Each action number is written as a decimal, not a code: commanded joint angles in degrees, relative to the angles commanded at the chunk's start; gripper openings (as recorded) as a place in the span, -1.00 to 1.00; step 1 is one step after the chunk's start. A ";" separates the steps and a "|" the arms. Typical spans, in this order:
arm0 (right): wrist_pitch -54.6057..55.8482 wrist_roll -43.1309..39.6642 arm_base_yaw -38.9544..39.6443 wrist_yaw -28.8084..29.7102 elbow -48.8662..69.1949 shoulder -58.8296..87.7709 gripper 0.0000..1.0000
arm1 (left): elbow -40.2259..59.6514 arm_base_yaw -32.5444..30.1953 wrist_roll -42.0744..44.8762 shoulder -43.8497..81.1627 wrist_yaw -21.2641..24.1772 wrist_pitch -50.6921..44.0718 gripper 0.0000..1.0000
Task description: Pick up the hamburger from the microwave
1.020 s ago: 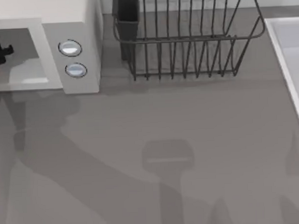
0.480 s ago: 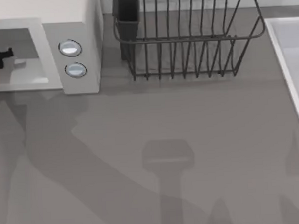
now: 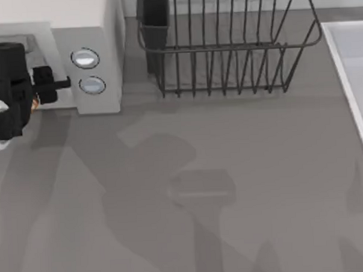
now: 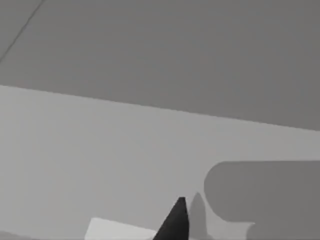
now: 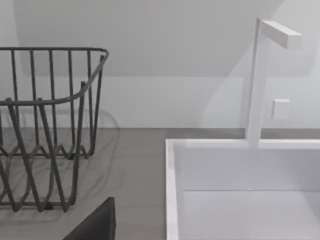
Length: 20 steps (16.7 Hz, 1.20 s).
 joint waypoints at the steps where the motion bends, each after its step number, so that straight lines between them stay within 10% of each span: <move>1: 0.00 0.00 0.00 0.00 0.00 0.00 1.00 | -2.19 -4.41 -0.96 -4.09 -1.94 -0.97 -1.00; 7: 0.00 0.00 0.00 0.00 0.00 0.00 1.00 | -13.55 -23.12 -5.83 -22.12 -11.77 -6.04 -1.00; 20: 0.00 0.00 0.00 0.00 0.00 0.00 1.00 | -17.82 -24.65 -6.34 -11.80 -13.20 6.89 -1.00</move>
